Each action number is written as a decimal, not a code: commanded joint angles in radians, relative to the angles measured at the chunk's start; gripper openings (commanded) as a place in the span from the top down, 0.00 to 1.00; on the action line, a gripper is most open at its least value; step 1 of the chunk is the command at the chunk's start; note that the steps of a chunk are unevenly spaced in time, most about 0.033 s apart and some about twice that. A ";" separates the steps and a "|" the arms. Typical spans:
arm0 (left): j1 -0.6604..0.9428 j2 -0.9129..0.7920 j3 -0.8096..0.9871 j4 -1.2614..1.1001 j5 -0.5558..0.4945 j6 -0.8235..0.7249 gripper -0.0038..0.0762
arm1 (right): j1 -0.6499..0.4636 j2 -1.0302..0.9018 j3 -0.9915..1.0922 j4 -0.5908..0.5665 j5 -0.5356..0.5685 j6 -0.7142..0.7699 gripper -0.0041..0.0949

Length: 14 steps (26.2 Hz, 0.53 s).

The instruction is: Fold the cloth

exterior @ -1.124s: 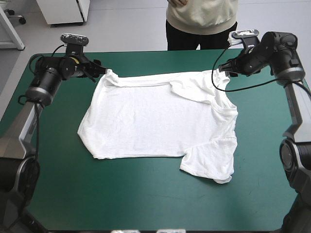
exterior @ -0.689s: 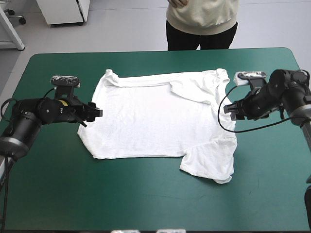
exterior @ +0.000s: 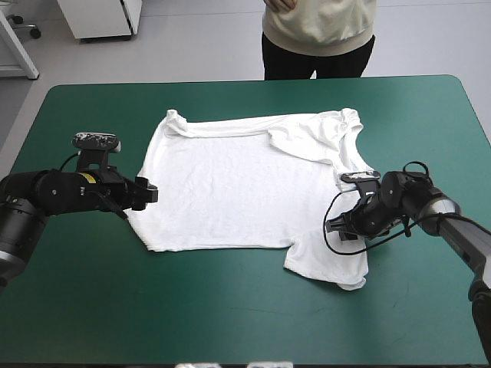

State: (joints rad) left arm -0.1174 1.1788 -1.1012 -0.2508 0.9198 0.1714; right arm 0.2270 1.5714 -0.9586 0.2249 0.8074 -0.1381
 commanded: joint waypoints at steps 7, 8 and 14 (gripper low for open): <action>0.000 -0.025 -0.024 -0.027 0.018 0.041 0.32 | 0.031 -0.010 -0.015 -0.320 -0.014 0.191 0.98; 0.000 -0.025 -0.024 -0.027 0.023 0.043 0.32 | 0.025 -0.015 -0.015 -0.360 -0.007 0.224 0.98; 0.000 -0.025 -0.095 -0.023 0.072 0.086 0.32 | -0.127 -0.018 -0.069 -0.590 0.050 0.325 0.98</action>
State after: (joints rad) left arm -0.1174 1.1788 -1.1287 -0.2530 1.0092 0.2350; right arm 0.1864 1.5820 -0.9812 -0.2212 0.8288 0.1540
